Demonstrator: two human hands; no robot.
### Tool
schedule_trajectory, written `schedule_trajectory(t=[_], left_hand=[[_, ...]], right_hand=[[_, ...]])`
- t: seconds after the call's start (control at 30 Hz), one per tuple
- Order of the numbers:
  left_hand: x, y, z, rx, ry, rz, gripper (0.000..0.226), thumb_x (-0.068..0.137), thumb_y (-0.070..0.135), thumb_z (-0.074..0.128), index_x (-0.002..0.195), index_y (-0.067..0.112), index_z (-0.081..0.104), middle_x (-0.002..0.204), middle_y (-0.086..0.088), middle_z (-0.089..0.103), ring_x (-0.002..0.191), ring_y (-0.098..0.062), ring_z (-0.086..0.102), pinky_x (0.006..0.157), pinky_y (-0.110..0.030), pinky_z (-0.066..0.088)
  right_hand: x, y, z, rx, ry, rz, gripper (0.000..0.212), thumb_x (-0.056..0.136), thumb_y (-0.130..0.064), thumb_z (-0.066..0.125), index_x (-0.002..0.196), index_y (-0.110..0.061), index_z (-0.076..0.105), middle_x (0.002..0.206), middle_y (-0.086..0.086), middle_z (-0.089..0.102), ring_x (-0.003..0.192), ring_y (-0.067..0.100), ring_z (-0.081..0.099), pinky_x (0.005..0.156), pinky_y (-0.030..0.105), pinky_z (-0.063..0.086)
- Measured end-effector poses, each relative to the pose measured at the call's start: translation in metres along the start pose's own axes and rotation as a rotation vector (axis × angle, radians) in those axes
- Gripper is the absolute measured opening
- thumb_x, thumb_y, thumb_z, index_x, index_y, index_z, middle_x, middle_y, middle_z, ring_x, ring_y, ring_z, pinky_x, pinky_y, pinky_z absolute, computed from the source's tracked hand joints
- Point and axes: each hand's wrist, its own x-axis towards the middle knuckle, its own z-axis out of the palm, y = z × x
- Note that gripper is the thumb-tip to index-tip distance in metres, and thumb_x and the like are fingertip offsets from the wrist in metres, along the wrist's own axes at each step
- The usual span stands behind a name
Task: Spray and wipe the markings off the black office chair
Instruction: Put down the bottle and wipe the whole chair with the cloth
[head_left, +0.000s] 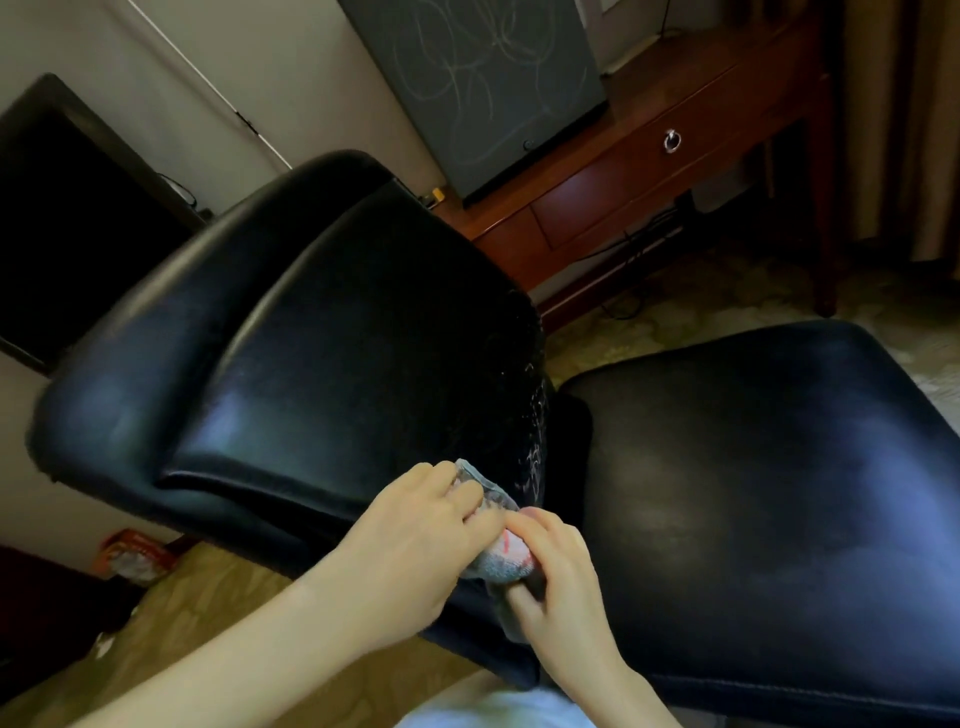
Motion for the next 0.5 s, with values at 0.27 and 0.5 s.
schedule_trajectory(t=[0.27,0.5], left_hand=[[-0.001,0.009,0.027,0.236,0.16,0.007,0.025,0.079,0.01,0.045,0.082,0.015,0.069,0.078,-0.007,0.064,0.076,-0.032,0.064,0.084,-0.039,0.039],[0.016,-0.008,0.012,0.188,-0.066,0.048,0.042,0.047,0.018,0.077,0.087,0.018,0.067,0.076,-0.001,0.058,0.072,-0.028,0.059,0.071,-0.036,0.041]], right_hand=[[-0.006,0.016,0.023,0.065,0.111,-0.042,0.06,0.069,-0.014,0.058,0.119,-0.047,0.051,0.126,-0.01,0.051,0.117,0.013,0.047,0.098,0.017,0.036],[0.005,0.02,0.021,0.097,0.069,-0.032,0.054,0.073,-0.02,0.053,0.121,-0.046,0.049,0.126,-0.011,0.051,0.116,0.007,0.044,0.097,0.014,0.035]])
